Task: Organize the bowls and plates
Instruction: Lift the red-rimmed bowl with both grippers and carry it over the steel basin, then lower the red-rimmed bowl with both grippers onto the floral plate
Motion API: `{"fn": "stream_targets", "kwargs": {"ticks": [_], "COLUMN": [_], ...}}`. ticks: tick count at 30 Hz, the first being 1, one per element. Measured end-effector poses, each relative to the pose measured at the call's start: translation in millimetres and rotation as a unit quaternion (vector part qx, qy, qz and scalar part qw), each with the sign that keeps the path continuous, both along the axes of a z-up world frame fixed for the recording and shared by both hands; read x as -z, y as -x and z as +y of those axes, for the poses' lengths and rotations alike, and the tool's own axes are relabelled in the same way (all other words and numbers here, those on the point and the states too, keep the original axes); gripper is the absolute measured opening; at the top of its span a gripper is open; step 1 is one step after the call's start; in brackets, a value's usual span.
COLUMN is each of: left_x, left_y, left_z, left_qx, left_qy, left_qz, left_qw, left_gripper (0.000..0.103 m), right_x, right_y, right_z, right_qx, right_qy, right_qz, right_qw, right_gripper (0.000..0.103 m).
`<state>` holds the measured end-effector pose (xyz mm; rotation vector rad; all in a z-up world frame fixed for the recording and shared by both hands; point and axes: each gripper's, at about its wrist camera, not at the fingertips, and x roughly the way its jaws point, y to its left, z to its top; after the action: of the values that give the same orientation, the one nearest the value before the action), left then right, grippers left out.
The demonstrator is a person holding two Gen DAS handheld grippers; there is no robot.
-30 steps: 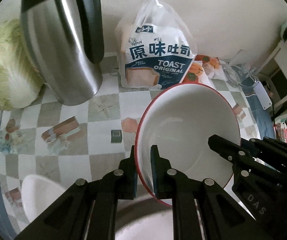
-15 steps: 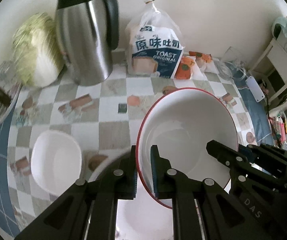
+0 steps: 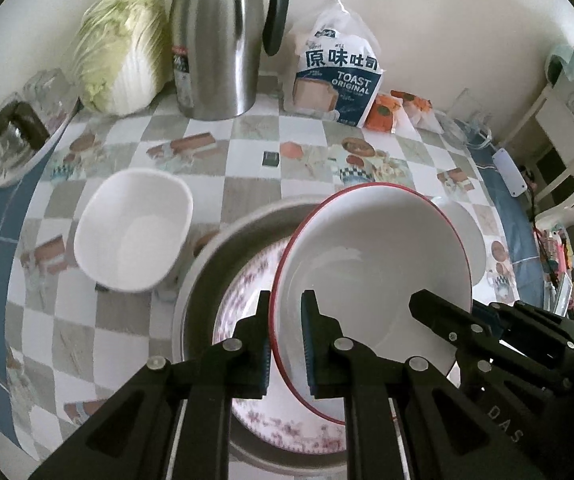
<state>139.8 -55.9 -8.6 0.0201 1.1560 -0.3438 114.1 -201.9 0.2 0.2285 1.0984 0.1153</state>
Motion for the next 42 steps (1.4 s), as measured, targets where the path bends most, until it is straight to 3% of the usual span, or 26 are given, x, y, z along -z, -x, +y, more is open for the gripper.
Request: {"fn": "stream_targets", "kwargs": {"ticks": [6,17,42], "left_x": [8,22,37], "left_y": [15,18,-4], "left_z": [13,27,22], "left_qx": [-0.016,-0.028,-0.019], "left_qy": [0.006,0.02,0.042], "left_qz": [0.003,0.015,0.035], "left_qw": [0.9999,0.9993,0.9983], "left_gripper": [0.012,0.012,0.012], "right_x": [5,20,32], "right_y": [15,29,17], "right_z": [15,27,13], "right_qx": [-0.008,0.004,0.041], "right_qy": [0.021,0.001,-0.023], "right_qz": [-0.001,0.008,0.014], "right_qw": [1.0,1.0,0.999], "right_gripper": [0.014,0.014,0.014]}}
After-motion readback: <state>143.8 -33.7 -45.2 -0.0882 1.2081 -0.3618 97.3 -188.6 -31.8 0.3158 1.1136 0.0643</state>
